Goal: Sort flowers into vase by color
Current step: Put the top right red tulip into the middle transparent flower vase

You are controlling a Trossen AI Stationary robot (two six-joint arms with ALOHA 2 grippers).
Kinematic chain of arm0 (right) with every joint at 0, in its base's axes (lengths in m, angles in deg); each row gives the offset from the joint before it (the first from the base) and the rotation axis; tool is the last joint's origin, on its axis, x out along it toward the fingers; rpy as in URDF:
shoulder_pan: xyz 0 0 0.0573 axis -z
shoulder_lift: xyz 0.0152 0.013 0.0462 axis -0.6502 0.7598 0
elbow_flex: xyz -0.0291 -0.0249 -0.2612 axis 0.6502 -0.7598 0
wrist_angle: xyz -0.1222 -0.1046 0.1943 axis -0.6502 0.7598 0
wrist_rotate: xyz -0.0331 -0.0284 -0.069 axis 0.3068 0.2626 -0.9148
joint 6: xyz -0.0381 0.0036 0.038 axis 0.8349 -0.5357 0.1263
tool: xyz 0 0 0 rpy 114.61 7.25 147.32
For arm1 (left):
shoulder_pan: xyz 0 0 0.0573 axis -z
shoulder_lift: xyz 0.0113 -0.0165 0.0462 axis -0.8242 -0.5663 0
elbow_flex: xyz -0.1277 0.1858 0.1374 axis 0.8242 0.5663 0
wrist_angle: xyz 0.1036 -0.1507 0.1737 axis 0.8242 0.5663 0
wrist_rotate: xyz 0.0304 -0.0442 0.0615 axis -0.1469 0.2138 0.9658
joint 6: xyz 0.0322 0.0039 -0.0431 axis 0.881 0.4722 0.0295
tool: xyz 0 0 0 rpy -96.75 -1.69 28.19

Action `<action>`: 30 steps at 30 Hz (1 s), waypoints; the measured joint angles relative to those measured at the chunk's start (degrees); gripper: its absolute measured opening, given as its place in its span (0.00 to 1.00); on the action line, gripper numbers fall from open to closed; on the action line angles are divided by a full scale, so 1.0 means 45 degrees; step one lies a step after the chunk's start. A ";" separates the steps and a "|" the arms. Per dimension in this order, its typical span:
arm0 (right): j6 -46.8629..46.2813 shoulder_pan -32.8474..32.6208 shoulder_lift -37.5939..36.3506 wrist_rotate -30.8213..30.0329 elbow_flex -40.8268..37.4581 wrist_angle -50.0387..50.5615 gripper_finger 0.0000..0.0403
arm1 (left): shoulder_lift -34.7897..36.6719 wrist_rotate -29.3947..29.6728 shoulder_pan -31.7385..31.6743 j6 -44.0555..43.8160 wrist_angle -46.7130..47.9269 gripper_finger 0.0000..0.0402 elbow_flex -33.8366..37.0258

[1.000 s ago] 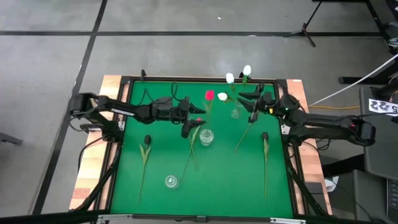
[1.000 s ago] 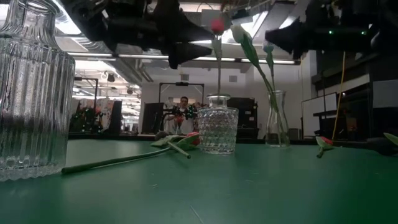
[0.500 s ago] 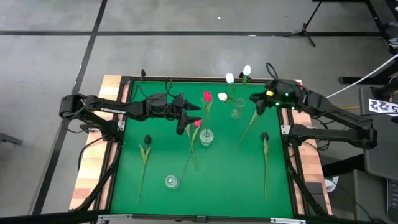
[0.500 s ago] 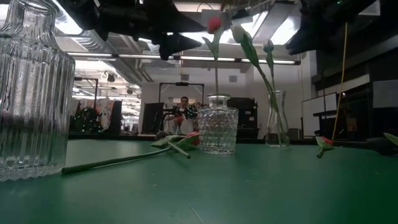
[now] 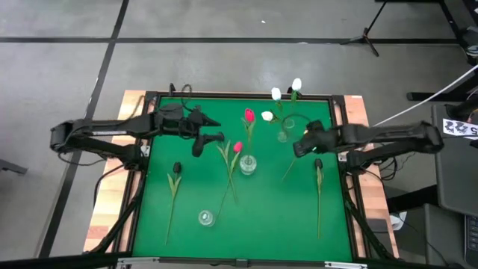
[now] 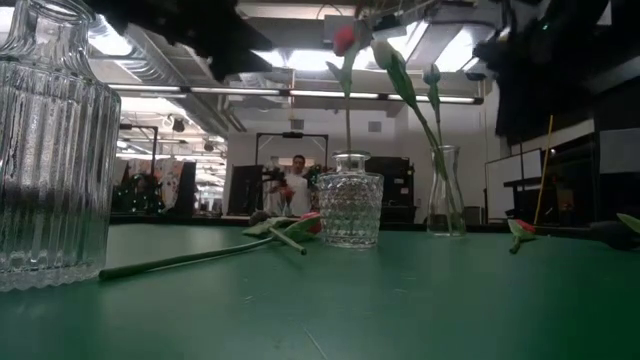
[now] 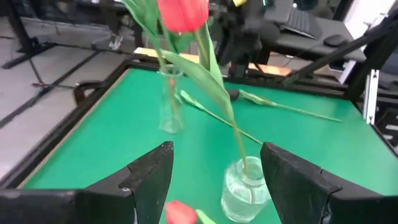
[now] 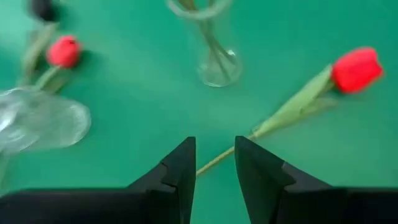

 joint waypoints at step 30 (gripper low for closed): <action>-0.5261 0.0907 0.4140 0.1178 -0.1135 -0.1055 0.28 | 0.2916 -0.0720 -0.0473 0.1012 0.3492 0.60 -0.0005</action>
